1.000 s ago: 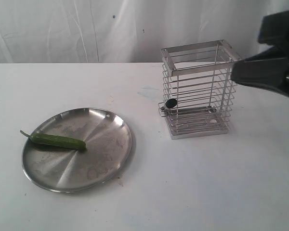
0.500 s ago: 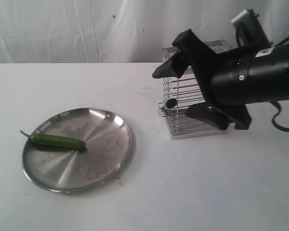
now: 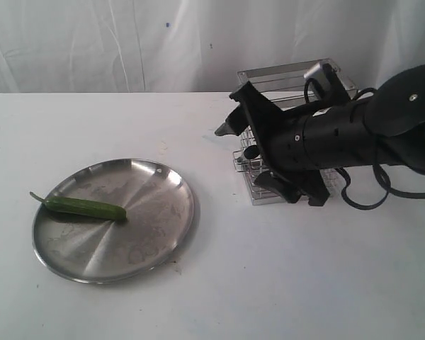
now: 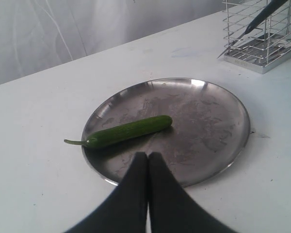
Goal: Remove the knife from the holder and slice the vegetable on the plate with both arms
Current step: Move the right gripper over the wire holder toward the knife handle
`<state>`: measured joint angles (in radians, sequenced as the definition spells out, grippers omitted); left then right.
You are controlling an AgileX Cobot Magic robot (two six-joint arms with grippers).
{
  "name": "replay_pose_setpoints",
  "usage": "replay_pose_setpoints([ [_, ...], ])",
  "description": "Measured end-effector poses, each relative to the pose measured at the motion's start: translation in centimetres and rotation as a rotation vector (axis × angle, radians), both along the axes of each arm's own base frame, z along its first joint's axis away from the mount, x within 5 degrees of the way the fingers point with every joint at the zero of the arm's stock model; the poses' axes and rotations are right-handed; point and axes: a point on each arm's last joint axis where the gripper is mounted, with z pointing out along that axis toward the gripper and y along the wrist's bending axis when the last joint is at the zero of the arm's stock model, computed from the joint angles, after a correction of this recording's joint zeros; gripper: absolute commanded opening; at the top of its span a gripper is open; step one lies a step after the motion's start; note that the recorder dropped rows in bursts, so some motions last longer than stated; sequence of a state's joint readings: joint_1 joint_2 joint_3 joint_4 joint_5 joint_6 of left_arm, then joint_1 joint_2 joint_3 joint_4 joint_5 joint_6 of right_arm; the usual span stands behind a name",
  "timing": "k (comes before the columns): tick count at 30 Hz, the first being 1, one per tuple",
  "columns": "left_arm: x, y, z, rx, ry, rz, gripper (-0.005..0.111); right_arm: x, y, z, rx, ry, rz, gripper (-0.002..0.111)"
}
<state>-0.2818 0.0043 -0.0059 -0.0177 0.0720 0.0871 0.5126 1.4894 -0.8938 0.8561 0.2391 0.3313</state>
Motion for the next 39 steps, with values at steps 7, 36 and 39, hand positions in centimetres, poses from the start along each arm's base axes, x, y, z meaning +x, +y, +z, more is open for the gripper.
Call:
replay_pose_setpoints([
  [7,0.0,0.0,0.0,0.000,0.000,0.000,0.000,0.4,-0.2,-0.3,-0.008,-0.003,-0.015,0.072],
  [36,0.0,0.0,0.0,0.000,0.000,0.000,0.000,-0.9,-1.7,3.8,-0.331,-0.207,0.223,0.072],
  [39,0.0,0.0,0.0,0.000,0.000,0.000,0.000,-0.3,-0.9,3.2,-0.242,-0.136,0.183,0.072],
])
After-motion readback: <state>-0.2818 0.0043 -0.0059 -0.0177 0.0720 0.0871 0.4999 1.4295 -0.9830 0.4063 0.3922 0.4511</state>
